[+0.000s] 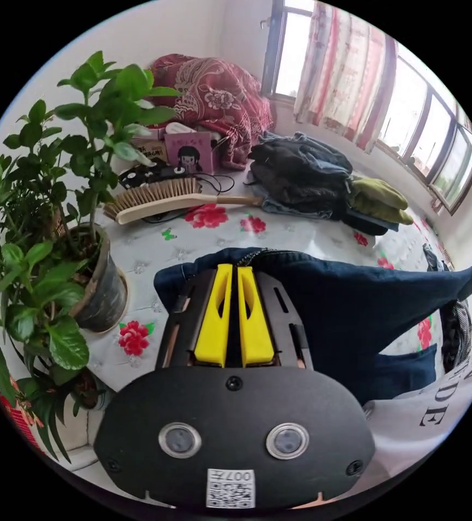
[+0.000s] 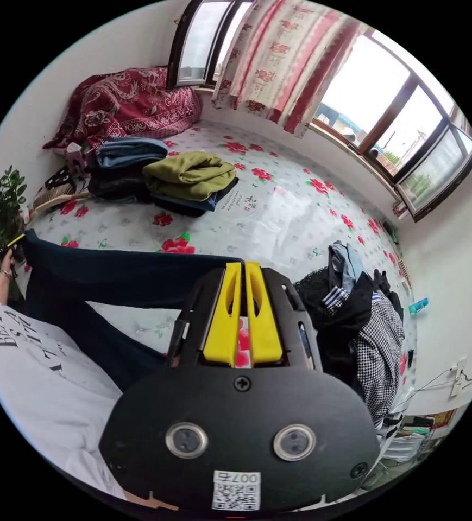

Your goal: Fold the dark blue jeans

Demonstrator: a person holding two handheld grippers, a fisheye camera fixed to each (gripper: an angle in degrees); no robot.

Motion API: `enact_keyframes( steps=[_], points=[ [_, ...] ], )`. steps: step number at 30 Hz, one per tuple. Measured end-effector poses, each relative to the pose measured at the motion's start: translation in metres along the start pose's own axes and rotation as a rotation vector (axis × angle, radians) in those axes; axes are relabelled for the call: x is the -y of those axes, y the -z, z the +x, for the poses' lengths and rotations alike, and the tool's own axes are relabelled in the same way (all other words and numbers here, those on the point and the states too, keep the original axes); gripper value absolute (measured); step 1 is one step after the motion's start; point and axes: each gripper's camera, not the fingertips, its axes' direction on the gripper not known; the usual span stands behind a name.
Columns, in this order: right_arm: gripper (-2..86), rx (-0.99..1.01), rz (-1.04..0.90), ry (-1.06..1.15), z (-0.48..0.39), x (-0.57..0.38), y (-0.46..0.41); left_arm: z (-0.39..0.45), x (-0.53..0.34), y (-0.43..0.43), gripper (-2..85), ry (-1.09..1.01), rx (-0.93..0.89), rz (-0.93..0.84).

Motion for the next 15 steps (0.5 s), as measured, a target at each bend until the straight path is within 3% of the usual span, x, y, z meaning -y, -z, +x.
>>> enact_keyframes(
  steps=[3,8,12,15],
  points=[
    [2.6,0.007,-0.046,-0.014,0.010,0.030,-0.032,0.025,0.023,-0.041,2.0,-0.013,0.024,0.005],
    [5.5,-0.133,-0.364,-0.084,0.016,0.070,-0.210,0.044,0.060,-0.166,6.2,0.069,0.044,-0.314],
    [5.3,-0.164,-0.322,-0.097,0.009,0.046,-0.236,0.049,0.055,-0.145,7.2,-0.003,0.078,-0.268],
    [4.7,-0.032,-0.303,-0.141,0.006,0.015,-0.254,0.040,0.041,-0.124,7.2,-0.024,0.147,-0.240]
  ],
)
